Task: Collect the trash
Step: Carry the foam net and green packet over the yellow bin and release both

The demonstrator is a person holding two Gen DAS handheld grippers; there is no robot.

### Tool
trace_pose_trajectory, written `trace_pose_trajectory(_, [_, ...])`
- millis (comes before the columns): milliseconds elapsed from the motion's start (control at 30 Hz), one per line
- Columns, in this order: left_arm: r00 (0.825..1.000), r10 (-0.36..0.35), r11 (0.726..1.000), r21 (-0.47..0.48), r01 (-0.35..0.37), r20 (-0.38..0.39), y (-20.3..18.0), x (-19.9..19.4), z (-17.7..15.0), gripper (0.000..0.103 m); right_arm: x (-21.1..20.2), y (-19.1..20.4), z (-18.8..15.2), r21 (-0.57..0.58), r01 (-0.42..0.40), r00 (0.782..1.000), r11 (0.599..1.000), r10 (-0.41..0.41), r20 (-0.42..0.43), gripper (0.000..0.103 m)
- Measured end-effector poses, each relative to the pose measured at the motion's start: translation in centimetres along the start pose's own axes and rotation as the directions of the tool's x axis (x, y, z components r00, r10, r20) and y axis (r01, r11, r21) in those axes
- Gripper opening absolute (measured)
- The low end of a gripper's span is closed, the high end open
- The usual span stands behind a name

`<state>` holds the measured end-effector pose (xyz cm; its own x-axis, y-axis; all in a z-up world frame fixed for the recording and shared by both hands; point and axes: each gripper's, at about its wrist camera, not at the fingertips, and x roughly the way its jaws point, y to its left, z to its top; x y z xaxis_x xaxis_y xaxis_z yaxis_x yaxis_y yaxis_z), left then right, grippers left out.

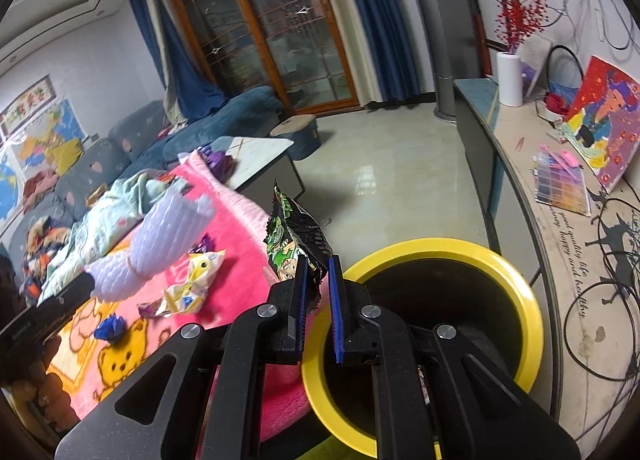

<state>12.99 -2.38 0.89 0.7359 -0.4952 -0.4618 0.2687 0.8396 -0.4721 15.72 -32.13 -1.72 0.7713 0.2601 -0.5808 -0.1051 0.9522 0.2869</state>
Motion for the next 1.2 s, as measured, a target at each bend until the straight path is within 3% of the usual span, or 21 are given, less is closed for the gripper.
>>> trace_pose_trajectory(600, [0.996,-0.031,0.993,0.113,0.040,-0.081,-4.1,3.4,-2.3,0.007,-2.2,-5.6,0.9,0.112,0.067,0.995,0.991,-0.074,0.063,0.010])
trace_pose_trajectory(1200, [0.981,-0.027,0.960,0.268,0.079,-0.191,-8.9,7.5,-5.9,0.008,-3.5,-10.4,1.2,0.200,0.099,0.989,0.975,-0.120,0.092,0.010])
